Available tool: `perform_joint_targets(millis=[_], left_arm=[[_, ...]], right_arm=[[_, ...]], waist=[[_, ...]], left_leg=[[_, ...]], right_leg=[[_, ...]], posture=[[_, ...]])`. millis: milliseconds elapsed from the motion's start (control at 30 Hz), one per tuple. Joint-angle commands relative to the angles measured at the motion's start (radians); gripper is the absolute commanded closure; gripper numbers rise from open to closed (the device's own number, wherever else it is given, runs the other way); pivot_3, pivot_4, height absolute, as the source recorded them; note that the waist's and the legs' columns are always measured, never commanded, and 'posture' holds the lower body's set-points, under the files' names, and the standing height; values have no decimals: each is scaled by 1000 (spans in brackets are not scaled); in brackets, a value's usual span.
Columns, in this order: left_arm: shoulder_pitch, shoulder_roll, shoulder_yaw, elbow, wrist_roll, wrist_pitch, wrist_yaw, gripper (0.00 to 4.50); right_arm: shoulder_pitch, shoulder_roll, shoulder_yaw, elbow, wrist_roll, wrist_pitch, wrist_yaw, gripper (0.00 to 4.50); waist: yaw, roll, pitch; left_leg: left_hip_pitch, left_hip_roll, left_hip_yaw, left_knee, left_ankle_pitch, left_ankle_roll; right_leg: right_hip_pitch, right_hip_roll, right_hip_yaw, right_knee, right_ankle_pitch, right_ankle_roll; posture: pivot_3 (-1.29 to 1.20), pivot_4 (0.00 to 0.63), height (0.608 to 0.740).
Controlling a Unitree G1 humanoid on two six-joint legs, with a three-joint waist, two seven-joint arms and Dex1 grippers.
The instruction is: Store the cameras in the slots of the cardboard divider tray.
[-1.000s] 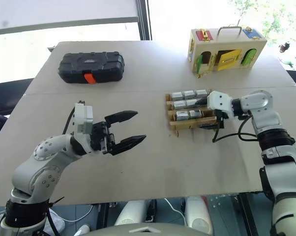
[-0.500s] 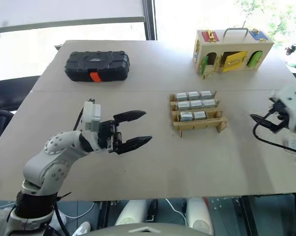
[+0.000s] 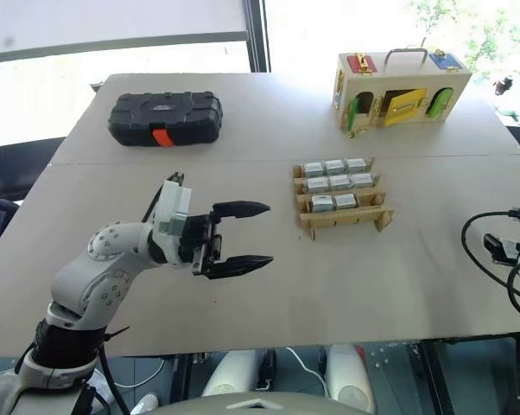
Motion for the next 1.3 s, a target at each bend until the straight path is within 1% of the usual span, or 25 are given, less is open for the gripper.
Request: perform_joint_targets(millis=[33, 133, 167, 267, 300, 333, 400, 433, 500, 567, 600, 633, 700, 733, 800, 867, 900, 933, 967, 1133, 1200, 1233, 1267, 1300], left_arm=[[1, 4, 11, -34, -5, -14, 3, 0], [11, 6, 15, -43, -8, -14, 6, 0], [14, 7, 17, -43, -10, -14, 6, 0], [14, 8, 29, -39, -19, -6, 13, 0], [13, 8, 32, -39, -19, 4, 27, 0], [0, -4, 43, -41, -57, 62, 79, 0], [-37, -25, 67, -35, -153, 178, 171, 0], [-61, -28, 72, -32, -192, 239, 214, 0], [-109, -21, 82, -29, -276, 355, 273, 0], [-183, -15, 89, -2, -370, 500, 365, 0], [-225, -19, 93, 33, -455, 577, 394, 0], [-265, -32, 98, 71, -520, 643, 436, 0], [-334, -72, 97, 156, -583, 729, 517, 0], [-355, -86, 100, 185, -603, 756, 547, 0], [-406, -124, 107, 265, -640, 815, 621, 0], [-449, -157, 122, 325, -676, 843, 671, 0], [-469, -168, 132, 352, -703, 861, 694, 0], [-485, -169, 134, 370, -714, 884, 710, 0], [-495, -166, 129, 371, -704, 893, 713, 0], [-503, -168, 124, 365, -688, 921, 723, 0], [-504, -171, 114, 354, -665, 920, 721, 519], [-507, -178, 118, 360, -669, 923, 727, 851], [-512, -180, 119, 363, -667, 926, 726, 1226], [-516, -180, 119, 365, -661, 925, 723, 1734]], right_arm=[[-17, 8, -40, 27, 9, -5, -38, 50], [-15, 12, -31, 66, 12, -17, -54, 50], [-12, 10, -27, 75, 12, -23, -58, 284], [-5, 10, -27, 84, 17, -44, -67, 1204], [1, 10, -26, 75, 20, -53, -66, 1766], [31, 2, -7, 30, 22, -81, -47, 2193], [81, 4, 10, -57, 42, -145, -7, 2193], [113, -4, 27, -105, 42, -205, 19, 2193], [186, -39, 87, -210, 29, -344, 85, 2193], [248, -90, 176, -370, 23, -479, 172, 2193], [249, -110, 225, -450, 34, -525, 209, 2193], [231, -119, 274, -516, 53, -548, 230, 2193], [138, -126, 404, -589, 51, -564, 233, 2193], [105, -130, 451, -602, 39, -570, 233, 2193], [9, -136, 603, -619, -16, -616, 252, 2193], [-77, -131, 721, -608, -68, -661, 259, 2193], [-110, -121, 757, -601, -75, -668, 264, 2193], [-141, -108, 781, -592, -79, -669, 263, 2193], [-168, -101, 800, -579, -92, -682, 262, 2193], [-224, -92, 839, -555, -106, -711, 289, 2193], [-234, -80, 847, -553, -110, -707, 291, 2272], [-238, -75, 851, -554, -113, -705, 292, 2272], [-242, -72, 856, -555, -117, -707, 293, 2272], [-245, -68, 860, -557, -119, -704, 294, 2272]], waist=[[-1, 0, 0], [-1, 0, 0], [-1, 0, 0], [0, 0, 0], [0, 0, 0], [2, 0, 0], [3, 0, 0], [2, 0, 0], [0, 0, 0], [-9, 1, 1], [-15, 0, 1], [-22, 0, 1], [-31, -2, 1], [-32, -3, 2], [-28, -4, 1], [-24, -4, 2], [-22, -5, 2], [-19, -5, 2], [-18, -6, 3], [-14, -6, 3], [-10, -6, 3], [-9, -6, 3], [-7, -6, 3], [-5, -6, 3]], left_leg=[[0, 0, 0, 0, 0, 0], [0, 0, 1, 0, 0, 0], [0, 0, 1, 0, 0, 0], [0, 0, 1, 0, 0, 0], [0, 0, 1, 0, 0, 0], [0, 0, 1, 0, 0, 0], [0, 0, -1, 0, 0, 0], [-1, 0, -2, 0, 0, 0], [-1, 0, -2, 0, 0, 0], [0, 0, -1, 0, 0, 0], [0, 0, 0, 0, 0, 0], [1, 1, 0, 0, 0, 0], [2, 2, -1, 0, 0, 0], [2, 2, -1, 0, 0, 0], [3, 2, -2, 0, 0, -1], [2, 2, -3, 0, 1, -2], [1, 2, -4, 0, 3, -4], [1, 1, -4, 0, 5, -8], [0, 1, -4, 1, 5, -8], [-3, -2, -3, 0, 5, -9], [-4, -2, -4, 0, 5, -9], [-4, -2, -4, -1, 5, -9], [-4, -2, -4, -1, 5, -9], [-3, -2, -4, 0, 5, -9]], right_leg=[[0, 0, 0, -1, 0, 0], [0, 0, 1, -2, 0, 0], [0, 0, 1, -2, 0, 0], [0, 0, 1, -2, -1, -1], [0, 0, 1, -1, -1, -2], [0, 0, 1, -1, -1, -2], [0, 0, 0, -1, -1, -1], [0, 0, -1, -1, 0, 1], [0, 0, -1, 0, 0, 2], [0, 0, 0, 0, -2, 5], [0, 0, 0, 0, -2, 6], [0, 0, 0, 1, -2, 6], [0, 1, 0, 1, -2, 6], [0, 2, 0, 1, -2, 6], [0, 2, -1, 2, -2, 6], [0, 2, -2, 3, -2, 6], [0, 2, -2, 2, -2, 5], [-1, 1, -2, 2, 0, 2], [-1, 1, -3, 2, 1, 1], [-2, -4, -3, -1, 0, 2], [-2, -5, -3, -3, 1, 2], [-2, -5, -3, -3, 0, 2], [-2, -5, -3, -2, 0, 2], [-2, -5, -4, -2, 0, 2]], posture=[[0, 150, 740], [0, 150, 740], [0, 150, 740], [0, 150, 740], [0, 150, 740], [0, 150, 740], [0, 150, 740], [0, 150, 740], [0, 150, 740], [0, 150, 740], [0, 150, 740], [0, 150, 740], [0, 150, 740], [0, 150, 740], [0, 150, 740], [0, 150, 740], [0, 150, 740], [0, 150, 740], [0, 150, 740], [0, 150, 740], [0, 150, 740], [0, 150, 740], [0, 150, 740], [0, 150, 740]])
